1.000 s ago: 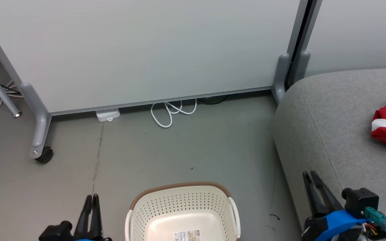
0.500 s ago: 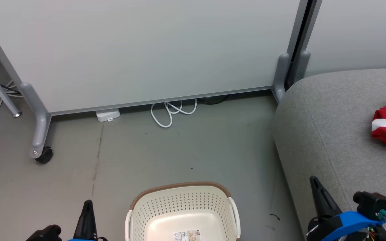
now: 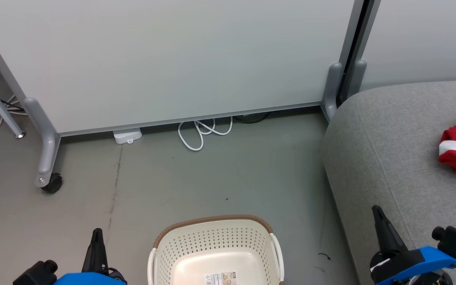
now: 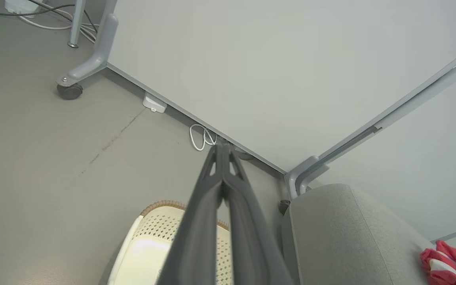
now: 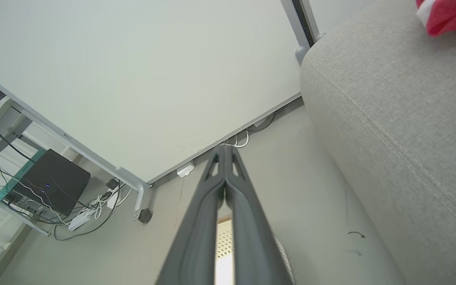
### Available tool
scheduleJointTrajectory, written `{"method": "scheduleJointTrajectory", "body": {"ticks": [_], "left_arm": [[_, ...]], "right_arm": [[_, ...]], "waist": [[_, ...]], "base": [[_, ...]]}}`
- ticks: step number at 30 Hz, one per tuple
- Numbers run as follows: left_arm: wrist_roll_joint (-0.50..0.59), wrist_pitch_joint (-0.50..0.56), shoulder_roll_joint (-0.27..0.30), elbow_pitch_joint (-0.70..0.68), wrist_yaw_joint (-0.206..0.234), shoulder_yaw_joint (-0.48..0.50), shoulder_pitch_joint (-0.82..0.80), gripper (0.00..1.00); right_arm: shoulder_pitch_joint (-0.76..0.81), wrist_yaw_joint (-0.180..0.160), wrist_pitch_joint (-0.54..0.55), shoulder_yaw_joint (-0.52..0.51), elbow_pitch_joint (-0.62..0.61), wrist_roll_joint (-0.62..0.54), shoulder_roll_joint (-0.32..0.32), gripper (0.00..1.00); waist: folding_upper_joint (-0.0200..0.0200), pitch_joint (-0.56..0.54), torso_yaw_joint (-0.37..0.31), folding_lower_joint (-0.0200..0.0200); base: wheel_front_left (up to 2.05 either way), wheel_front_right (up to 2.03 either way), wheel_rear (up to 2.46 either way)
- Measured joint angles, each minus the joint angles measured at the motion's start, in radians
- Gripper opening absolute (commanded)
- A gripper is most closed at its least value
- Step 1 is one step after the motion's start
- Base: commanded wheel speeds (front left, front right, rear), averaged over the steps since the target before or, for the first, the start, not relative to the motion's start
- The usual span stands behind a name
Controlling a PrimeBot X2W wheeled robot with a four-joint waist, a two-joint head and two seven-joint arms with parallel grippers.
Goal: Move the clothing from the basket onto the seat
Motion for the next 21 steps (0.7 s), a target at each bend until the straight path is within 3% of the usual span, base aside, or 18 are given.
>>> {"method": "scheduleJointTrajectory", "body": {"ticks": [21], "left_arm": [[-0.260,0.072,-0.001,-0.028,-0.007,0.030,-0.037,0.00]], "right_arm": [[-0.020,0.000,0.044,-0.021,-0.009,0.290,0.000,0.00]], "waist": [[0.0001,0.001,0.001,0.0000]], "base": [[0.00,0.00,0.00]]}}
